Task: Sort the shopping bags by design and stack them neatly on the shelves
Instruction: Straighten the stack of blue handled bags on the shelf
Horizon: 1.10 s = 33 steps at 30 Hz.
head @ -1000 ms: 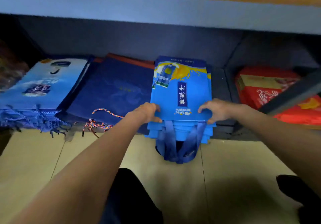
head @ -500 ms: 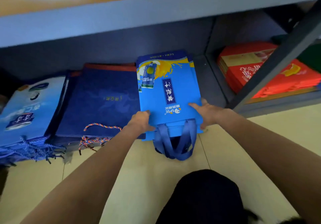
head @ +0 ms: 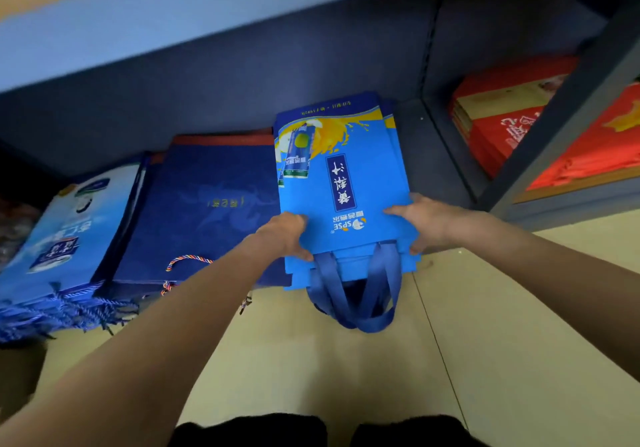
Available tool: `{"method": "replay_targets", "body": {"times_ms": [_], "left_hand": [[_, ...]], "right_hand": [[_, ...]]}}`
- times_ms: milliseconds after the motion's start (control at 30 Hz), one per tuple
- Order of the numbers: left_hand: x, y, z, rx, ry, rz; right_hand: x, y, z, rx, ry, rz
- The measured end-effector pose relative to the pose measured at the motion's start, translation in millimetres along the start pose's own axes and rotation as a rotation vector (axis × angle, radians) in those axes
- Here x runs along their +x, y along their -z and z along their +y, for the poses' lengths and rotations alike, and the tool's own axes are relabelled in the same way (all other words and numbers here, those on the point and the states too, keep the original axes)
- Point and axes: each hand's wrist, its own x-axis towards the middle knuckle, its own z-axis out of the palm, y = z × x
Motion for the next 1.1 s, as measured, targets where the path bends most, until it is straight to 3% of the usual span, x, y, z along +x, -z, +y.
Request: {"method": "replay_targets", "body": {"times_ms": [167,233,333,433,533,667,800,933,967,1100], "left_hand": [[6.3,0.4,-21.6,-0.070,-0.128,0.016],[-0.2,0.2,-23.9,0.069,-0.190,0.075],[-27.3,6.5,-20.7,0.342,-0.222,0.265],[-49.0,15.5,-22.0,0.461,-0.157,0.511],[-57.5,25.0,-24.7,0.407,-0.149,0.713],[-57.7,39.7,-16.9,0.242,-0.219,0.685],[-61.6,50.2,-6.5,0.276,-0.149,0.709],[-59.6,68.7,-5.1,0.157,-0.106,0.767],[-58.7,71.8,-5.6,0.110,-0.109,0.778],[-56.9,68.8,-14.0,0.076,-0.139,0.792]], "right_hand": [[5.3,31.6,-0.6,-0.063,0.004,-0.033],[0.1,33.2,-2.8,-0.077,-0.013,-0.023],[-20.0,42.6,-4.2,-0.014,-0.044,0.111],[-43.3,56.5,-4.8,0.075,-0.062,0.255],[-59.8,69.6,-5.6,0.171,-0.095,0.378],[-74.6,80.8,-18.5,0.276,-0.057,0.508],[-72.9,86.6,-25.9,-0.003,-0.076,0.508],[-64.3,76.7,-25.8,-0.196,0.070,0.497],[-64.6,70.9,-24.1,-0.300,0.106,0.554],[-63.2,49.9,-13.0,-0.812,0.219,1.042]]}}
